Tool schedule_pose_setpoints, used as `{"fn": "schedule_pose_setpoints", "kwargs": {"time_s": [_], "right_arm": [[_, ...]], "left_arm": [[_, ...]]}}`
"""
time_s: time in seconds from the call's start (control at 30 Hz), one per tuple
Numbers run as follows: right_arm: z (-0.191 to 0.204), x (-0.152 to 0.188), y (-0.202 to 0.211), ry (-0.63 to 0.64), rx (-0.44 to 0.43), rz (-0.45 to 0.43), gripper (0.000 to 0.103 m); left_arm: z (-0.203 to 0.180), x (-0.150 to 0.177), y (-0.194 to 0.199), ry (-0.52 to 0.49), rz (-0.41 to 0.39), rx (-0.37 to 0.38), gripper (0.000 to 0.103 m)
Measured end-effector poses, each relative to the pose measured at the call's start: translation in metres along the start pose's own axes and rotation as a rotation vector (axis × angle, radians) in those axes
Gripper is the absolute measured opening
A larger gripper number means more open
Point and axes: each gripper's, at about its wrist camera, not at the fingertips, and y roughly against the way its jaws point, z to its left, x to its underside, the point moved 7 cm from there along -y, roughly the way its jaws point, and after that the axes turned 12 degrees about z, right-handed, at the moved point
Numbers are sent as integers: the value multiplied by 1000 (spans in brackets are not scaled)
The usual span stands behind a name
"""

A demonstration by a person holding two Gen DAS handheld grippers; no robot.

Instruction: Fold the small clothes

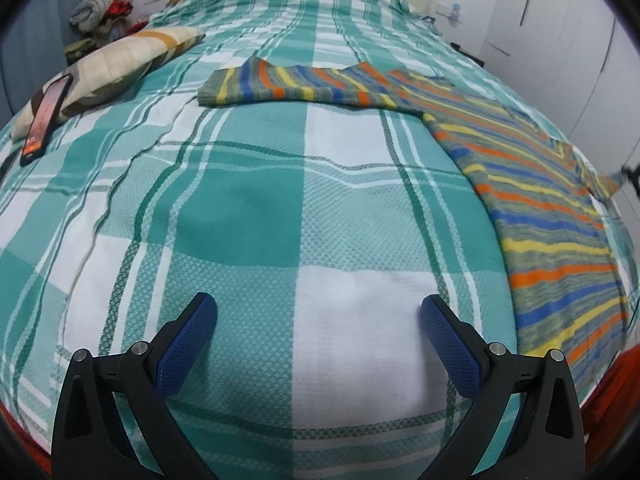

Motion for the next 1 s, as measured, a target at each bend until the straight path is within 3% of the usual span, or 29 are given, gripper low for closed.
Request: {"fn": "schedule_pose_setpoints", "kwargs": {"time_s": [0.13, 0.3, 0.33, 0.37, 0.4, 0.47, 0.6, 0.67, 0.73, 0.83, 0.87, 0.9, 0.93, 1.0], "right_arm": [[122, 13, -6, 265, -104, 81, 6], [258, 78, -59, 460, -246, 228, 8], [274, 92, -75, 472, -261, 267, 21], [284, 106, -87, 480, -256, 309, 54], [291, 119, -96, 486, -236, 337, 67], [298, 126, -103, 505, -226, 328, 69], [269, 110, -103, 444, -167, 335, 62], [246, 108, -111, 397, -149, 394, 60], [214, 121, -132, 332, -105, 511, 59], [152, 137, -162, 273, 45, 566, 57], [127, 139, -166, 253, 133, 559, 43], [101, 138, -164, 206, 174, 530, 28], [89, 134, -158, 177, 178, 501, 6], [80, 128, -140, 172, 209, 450, 12]], "left_arm": [[3, -3, 1, 20, -12, 34, 102], [15, -3, 7, 70, -26, 72, 102], [17, -2, 8, 78, -28, 77, 102], [19, -2, 9, 85, -30, 81, 102], [21, -2, 10, 91, -32, 84, 102], [24, -2, 12, 102, -37, 95, 102], [25, -3, 11, 102, -36, 99, 102], [20, -4, 8, 86, -30, 92, 102], [15, -3, 5, 64, -25, 74, 102], [8, 0, 2, 26, -14, 41, 102], [7, 2, 1, 13, -7, 27, 102], [5, 5, 0, -5, 1, 9, 102], [4, 6, -1, -17, 3, -2, 102], [3, 7, -2, -31, 3, -15, 102]]}}
